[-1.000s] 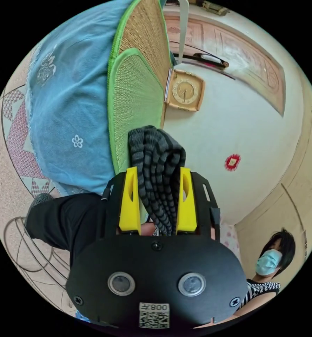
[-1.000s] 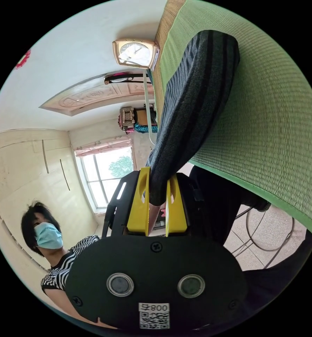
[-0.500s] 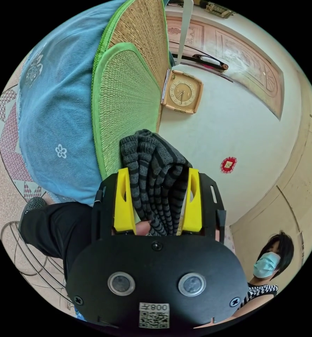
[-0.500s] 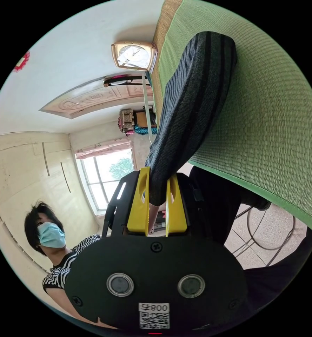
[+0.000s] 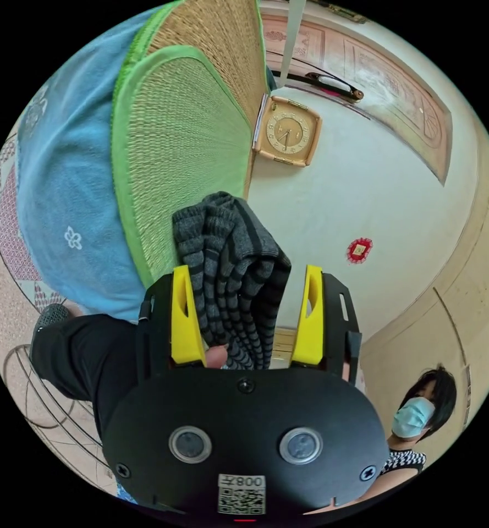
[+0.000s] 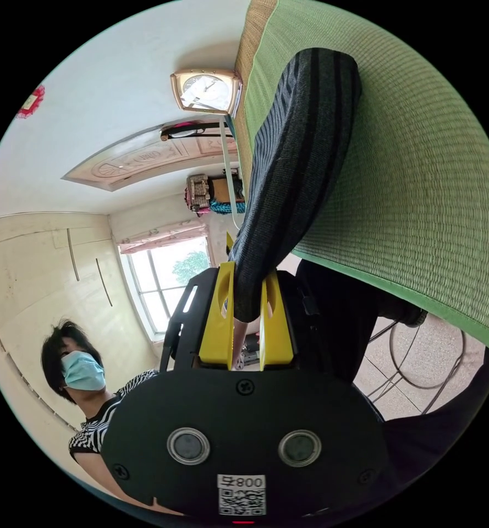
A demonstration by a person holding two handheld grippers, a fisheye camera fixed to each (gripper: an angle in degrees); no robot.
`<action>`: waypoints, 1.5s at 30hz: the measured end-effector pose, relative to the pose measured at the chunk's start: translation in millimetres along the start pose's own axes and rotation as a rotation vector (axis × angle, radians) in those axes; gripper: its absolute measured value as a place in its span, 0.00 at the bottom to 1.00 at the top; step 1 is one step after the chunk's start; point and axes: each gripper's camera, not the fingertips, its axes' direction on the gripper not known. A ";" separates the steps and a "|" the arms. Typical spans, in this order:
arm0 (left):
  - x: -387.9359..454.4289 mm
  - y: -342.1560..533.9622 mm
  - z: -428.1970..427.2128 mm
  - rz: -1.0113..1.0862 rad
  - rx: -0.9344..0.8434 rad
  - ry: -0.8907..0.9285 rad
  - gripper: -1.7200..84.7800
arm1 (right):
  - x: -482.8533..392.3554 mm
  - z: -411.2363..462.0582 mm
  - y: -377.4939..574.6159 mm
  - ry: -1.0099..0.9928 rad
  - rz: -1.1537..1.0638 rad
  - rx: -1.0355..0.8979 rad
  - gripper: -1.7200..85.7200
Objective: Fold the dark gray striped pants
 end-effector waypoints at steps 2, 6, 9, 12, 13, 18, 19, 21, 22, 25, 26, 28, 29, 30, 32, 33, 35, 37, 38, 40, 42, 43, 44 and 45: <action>3.1 3.2 19.1 -0.016 -0.038 -0.069 0.29 | -12.1 -1.2 9.8 0.010 -0.002 -0.002 0.10; 5.3 19.4 41.6 -0.029 -0.046 -0.088 0.19 | -28.9 -4.0 25.9 0.024 -0.005 -0.003 0.09; 12.9 40.4 60.8 0.000 -0.053 -0.132 0.15 | -42.5 -10.6 43.3 0.037 -0.005 -0.002 0.10; 24.9 66.8 80.9 0.036 -0.070 -0.160 0.13 | -57.4 -21.8 67.6 0.031 -0.011 -0.004 0.10; 31.0 78.6 88.9 0.050 -0.077 -0.167 0.13 | -64.2 -26.7 78.8 0.028 -0.018 -0.009 0.10; 61.0 126.2 127.9 0.124 -0.124 -0.203 0.13 | -94.2 -51.0 131.5 -0.018 -0.048 -0.005 0.10; 69.6 136.5 141.0 0.145 -0.138 -0.215 0.13 | -101.9 -58.0 144.6 -0.032 -0.054 0.002 0.10; 83.1 150.8 164.1 0.172 -0.155 -0.223 0.13 | -114.4 -69.8 162.4 -0.056 -0.066 0.022 0.09; 93.2 159.7 182.3 0.194 -0.168 -0.224 0.13 | -123.9 -79.9 173.3 -0.075 -0.078 0.043 0.09; 121.9 181.0 240.4 0.263 -0.220 -0.230 0.13 | -154.6 -114.5 195.8 -0.113 -0.130 0.111 0.09; 133.6 189.3 268.0 0.293 -0.252 -0.230 0.12 | -169.1 -132.6 203.8 -0.122 -0.156 0.143 0.09; 150.6 202.5 313.8 0.337 -0.306 -0.228 0.12 | -191.8 -163.4 215.9 -0.127 -0.199 0.190 0.09; 161.4 212.0 347.1 0.364 -0.345 -0.220 0.12 | -206.5 -185.8 224.4 -0.126 -0.223 0.226 0.09; 166.7 217.2 364.4 0.378 -0.365 -0.215 0.12 | -214.1 -198.1 229.2 -0.124 -0.235 0.246 0.09; 189.0 240.6 438.5 0.439 -0.452 -0.184 0.12 | -244.4 -251.8 250.9 -0.116 -0.283 0.334 0.09; 195.4 247.6 459.1 0.456 -0.476 -0.172 0.12 | -252.4 -266.3 257.0 -0.112 -0.295 0.358 0.09; 220.7 277.7 540.7 0.523 -0.570 -0.108 0.12 | -289.7 -327.3 285.6 -0.082 -0.362 0.468 0.08; 240.7 304.6 604.1 0.568 -0.642 -0.042 0.12 | -322.8 -374.8 311.6 -0.041 -0.421 0.560 0.08; 254.0 324.8 646.1 0.596 -0.691 0.009 0.12 | -345.8 -405.4 331.1 -0.008 -0.465 0.625 0.08; 272.6 358.1 708.9 0.636 -0.768 0.085 0.12 | -380.4 -449.1 364.8 0.052 -0.535 0.726 0.08; 285.9 391.7 767.8 0.668 -0.844 0.152 0.12 | -408.8 -487.2 399.2 0.113 -0.586 0.820 0.08; 290.8 413.8 805.4 0.679 -0.896 0.189 0.12 | -423.0 -508.6 421.3 0.154 -0.608 0.881 0.08; 292.8 435.1 841.5 0.697 -0.946 0.205 0.12 | -432.4 -527.1 441.3 0.193 -0.618 0.933 0.08; 292.5 445.5 858.8 0.708 -0.968 0.207 0.13 | -435.2 -535.2 450.1 0.210 -0.617 0.955 0.09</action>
